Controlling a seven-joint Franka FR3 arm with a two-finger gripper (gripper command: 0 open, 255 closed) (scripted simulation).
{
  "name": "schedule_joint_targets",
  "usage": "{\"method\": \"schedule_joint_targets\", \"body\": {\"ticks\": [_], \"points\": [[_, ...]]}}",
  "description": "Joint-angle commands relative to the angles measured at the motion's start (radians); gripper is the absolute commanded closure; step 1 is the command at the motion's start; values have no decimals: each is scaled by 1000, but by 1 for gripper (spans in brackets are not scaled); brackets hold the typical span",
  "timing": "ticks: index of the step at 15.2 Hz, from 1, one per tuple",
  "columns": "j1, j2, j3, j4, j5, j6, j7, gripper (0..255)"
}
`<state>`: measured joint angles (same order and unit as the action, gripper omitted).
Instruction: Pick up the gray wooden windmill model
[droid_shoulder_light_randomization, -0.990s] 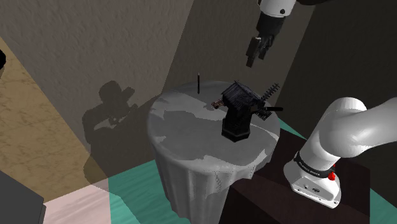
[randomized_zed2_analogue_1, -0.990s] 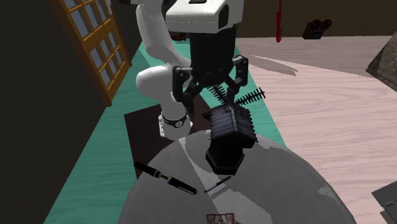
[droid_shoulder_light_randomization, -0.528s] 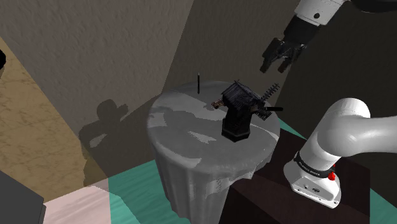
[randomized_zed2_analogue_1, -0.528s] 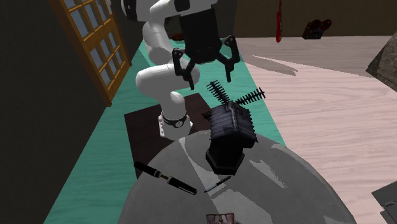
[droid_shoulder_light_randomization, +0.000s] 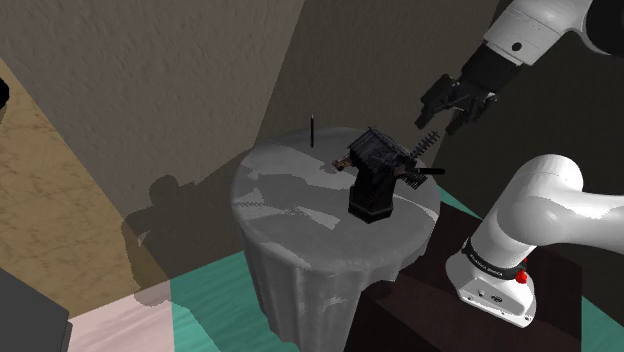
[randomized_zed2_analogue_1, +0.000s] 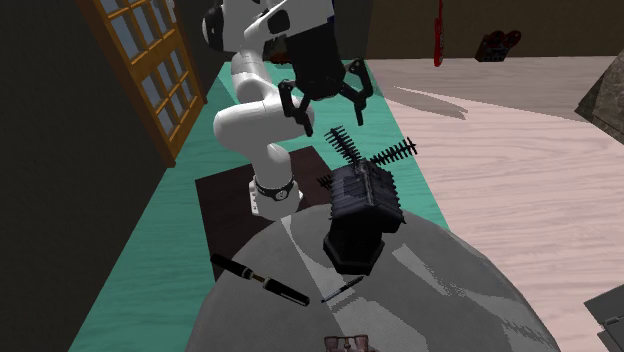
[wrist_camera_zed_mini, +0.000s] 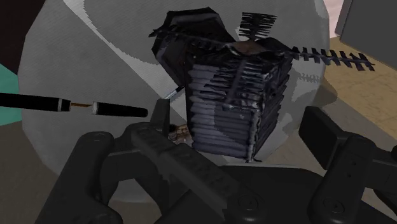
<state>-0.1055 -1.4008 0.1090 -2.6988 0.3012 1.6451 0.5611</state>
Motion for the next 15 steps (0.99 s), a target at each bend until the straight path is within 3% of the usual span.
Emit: {"method": "schedule_joint_targets", "body": {"ticks": [1,4,5,15], "points": [[3,-23,7,-36,7,14,0,0],[4,-37,10,-62,10,25,-2,0],[5,-38,10,-62,10,25,-2,255],[3,-28,8,-46,8,18,-1,255]]}}
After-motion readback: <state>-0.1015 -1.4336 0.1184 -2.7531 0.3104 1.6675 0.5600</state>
